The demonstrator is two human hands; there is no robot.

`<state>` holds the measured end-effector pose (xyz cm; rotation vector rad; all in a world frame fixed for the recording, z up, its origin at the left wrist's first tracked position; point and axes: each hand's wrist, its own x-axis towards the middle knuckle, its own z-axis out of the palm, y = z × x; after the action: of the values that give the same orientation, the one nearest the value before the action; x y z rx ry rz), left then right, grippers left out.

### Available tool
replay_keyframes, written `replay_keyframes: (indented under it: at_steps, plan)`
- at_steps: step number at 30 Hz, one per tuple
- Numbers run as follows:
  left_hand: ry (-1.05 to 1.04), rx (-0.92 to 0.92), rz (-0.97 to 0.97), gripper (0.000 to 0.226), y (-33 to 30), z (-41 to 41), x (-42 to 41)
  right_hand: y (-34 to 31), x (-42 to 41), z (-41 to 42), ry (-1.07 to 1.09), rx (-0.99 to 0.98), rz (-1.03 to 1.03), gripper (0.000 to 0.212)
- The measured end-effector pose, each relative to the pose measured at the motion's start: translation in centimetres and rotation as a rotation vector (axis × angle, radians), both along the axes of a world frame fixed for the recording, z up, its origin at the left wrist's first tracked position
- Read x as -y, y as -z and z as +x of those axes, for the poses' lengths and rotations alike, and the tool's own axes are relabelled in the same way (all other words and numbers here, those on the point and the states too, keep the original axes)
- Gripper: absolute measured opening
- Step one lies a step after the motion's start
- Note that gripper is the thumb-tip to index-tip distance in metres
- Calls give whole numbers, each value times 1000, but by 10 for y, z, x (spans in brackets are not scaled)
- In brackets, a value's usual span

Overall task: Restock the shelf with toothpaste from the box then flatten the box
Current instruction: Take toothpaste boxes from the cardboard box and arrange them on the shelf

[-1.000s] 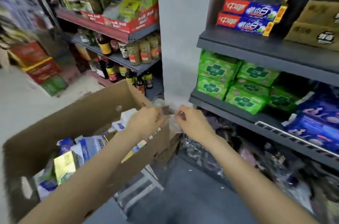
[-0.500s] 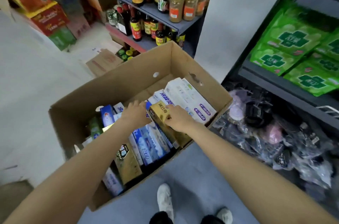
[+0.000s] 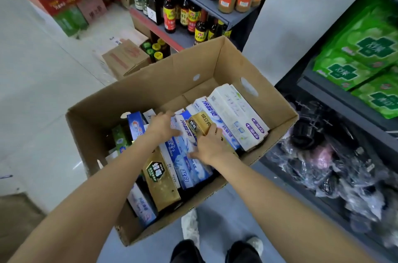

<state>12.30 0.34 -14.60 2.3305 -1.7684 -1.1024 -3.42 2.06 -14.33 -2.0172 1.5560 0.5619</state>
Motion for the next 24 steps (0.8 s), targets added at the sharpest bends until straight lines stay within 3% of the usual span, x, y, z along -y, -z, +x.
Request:
replay_keyframes:
  at_steps: [4, 7, 9, 16, 21, 24]
  plan:
    - [-59, -55, -59, 67, -1, 0, -4, 2, 4, 2, 27, 42, -19, 78]
    - [-148, -129, -106, 62, -5, 2, -9, 0, 19, -8, 198, 147, -22, 96]
    - [-194, -177, -138, 57, -10, 3, -13, 1, 28, -17, 272, 110, -7, 102]
    - [-315, -401, -259, 37, -27, 13, -19, -10, 35, -12, 63, 54, 82, 100]
    - [-437, -470, -312, 46, -40, 24, -16, -18, 60, 4, 99, 168, 77, 73]
    - [-519, -438, -264, 58, -44, 27, -16, -10, 60, 17, 104, 232, 128, 96]
